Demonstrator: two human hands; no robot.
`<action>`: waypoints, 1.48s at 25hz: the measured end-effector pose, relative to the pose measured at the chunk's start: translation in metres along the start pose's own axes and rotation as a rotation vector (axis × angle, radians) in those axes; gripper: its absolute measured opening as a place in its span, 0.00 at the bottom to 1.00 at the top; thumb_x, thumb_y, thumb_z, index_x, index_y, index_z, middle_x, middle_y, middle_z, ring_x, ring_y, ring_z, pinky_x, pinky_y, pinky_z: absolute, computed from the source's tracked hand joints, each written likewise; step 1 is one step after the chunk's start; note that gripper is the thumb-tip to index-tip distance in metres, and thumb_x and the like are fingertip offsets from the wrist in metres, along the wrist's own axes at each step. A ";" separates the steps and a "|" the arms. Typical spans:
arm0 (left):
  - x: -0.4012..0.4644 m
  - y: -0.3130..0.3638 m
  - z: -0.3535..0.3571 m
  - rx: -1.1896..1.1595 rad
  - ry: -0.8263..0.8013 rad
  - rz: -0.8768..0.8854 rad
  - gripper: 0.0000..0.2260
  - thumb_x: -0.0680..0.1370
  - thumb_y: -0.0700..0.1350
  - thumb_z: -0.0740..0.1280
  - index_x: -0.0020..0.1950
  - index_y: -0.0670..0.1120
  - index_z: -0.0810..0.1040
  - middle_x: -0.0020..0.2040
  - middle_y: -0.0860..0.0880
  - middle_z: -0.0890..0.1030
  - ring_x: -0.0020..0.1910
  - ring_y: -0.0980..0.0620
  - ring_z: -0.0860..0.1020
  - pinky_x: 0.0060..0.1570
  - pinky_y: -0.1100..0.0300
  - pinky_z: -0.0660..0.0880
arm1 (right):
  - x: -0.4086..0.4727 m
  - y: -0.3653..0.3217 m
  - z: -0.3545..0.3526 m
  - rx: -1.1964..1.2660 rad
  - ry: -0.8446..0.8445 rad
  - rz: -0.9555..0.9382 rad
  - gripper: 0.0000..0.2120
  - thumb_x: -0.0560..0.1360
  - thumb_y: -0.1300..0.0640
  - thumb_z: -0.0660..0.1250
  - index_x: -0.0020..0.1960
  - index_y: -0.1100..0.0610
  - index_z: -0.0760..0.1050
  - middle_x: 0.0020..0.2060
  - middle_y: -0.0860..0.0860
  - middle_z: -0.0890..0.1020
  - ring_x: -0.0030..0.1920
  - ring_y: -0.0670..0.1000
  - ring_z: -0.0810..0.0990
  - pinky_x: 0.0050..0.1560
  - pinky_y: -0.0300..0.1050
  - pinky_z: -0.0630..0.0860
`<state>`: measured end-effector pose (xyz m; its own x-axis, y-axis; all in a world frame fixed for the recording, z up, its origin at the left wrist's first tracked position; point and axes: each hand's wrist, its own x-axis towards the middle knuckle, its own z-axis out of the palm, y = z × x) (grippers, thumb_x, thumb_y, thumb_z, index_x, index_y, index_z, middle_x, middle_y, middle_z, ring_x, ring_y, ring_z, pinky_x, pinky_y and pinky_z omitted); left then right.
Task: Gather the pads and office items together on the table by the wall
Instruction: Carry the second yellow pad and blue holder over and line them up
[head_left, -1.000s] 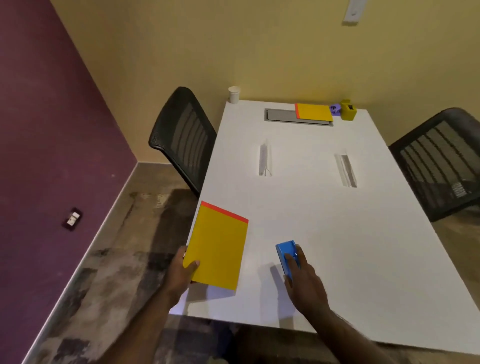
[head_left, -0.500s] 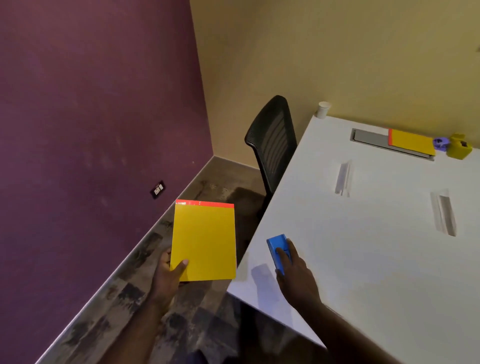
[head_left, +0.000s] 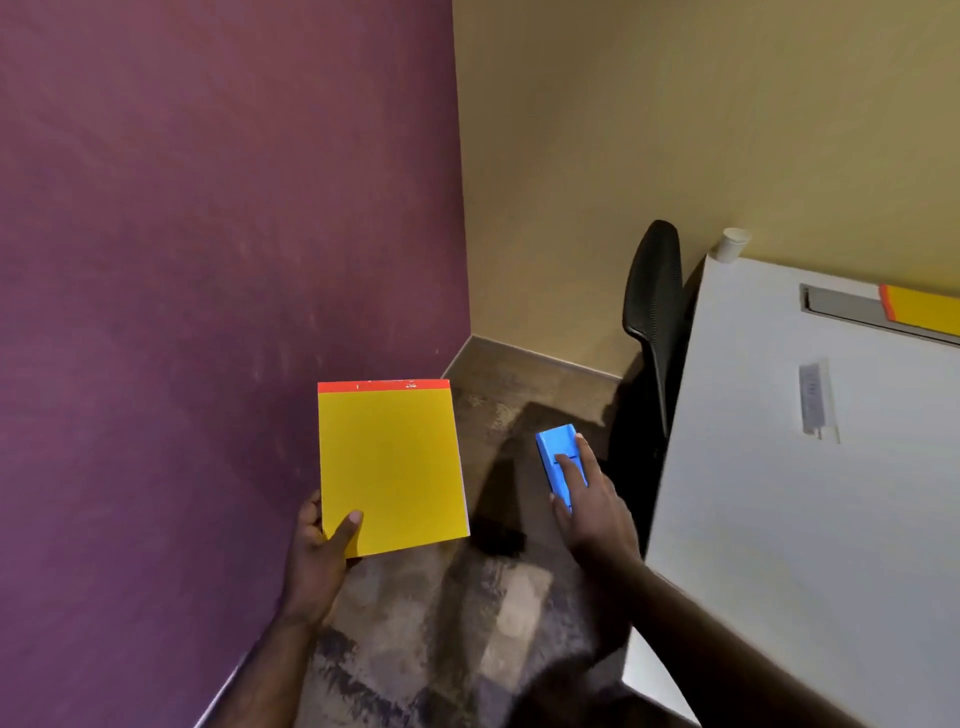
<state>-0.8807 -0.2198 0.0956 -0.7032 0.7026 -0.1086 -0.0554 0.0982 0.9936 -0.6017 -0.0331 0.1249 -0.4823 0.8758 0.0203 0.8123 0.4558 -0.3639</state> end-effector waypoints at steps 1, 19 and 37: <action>0.020 0.007 -0.005 0.005 0.000 0.009 0.27 0.70 0.58 0.73 0.67 0.57 0.70 0.69 0.47 0.74 0.68 0.41 0.71 0.63 0.32 0.67 | 0.015 -0.010 -0.001 0.007 0.013 -0.001 0.26 0.78 0.50 0.60 0.74 0.52 0.61 0.79 0.49 0.51 0.65 0.56 0.71 0.56 0.49 0.75; 0.357 0.089 0.146 -0.148 -0.306 0.128 0.32 0.71 0.51 0.72 0.72 0.48 0.65 0.71 0.42 0.71 0.65 0.40 0.73 0.49 0.54 0.81 | 0.334 -0.023 -0.029 0.067 0.243 0.096 0.28 0.75 0.58 0.67 0.73 0.57 0.65 0.76 0.52 0.62 0.65 0.59 0.73 0.59 0.53 0.74; 0.639 0.151 0.411 -0.154 -0.802 0.112 0.21 0.78 0.31 0.62 0.70 0.44 0.67 0.60 0.46 0.78 0.53 0.55 0.81 0.40 0.61 0.80 | 0.549 0.098 -0.134 -0.132 0.474 0.606 0.33 0.76 0.54 0.67 0.76 0.49 0.55 0.79 0.47 0.49 0.69 0.56 0.68 0.58 0.55 0.77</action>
<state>-1.0467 0.5339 0.1636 0.0060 0.9982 0.0604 -0.1528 -0.0588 0.9865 -0.7429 0.5136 0.2247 0.2258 0.9388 0.2602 0.9358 -0.1348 -0.3257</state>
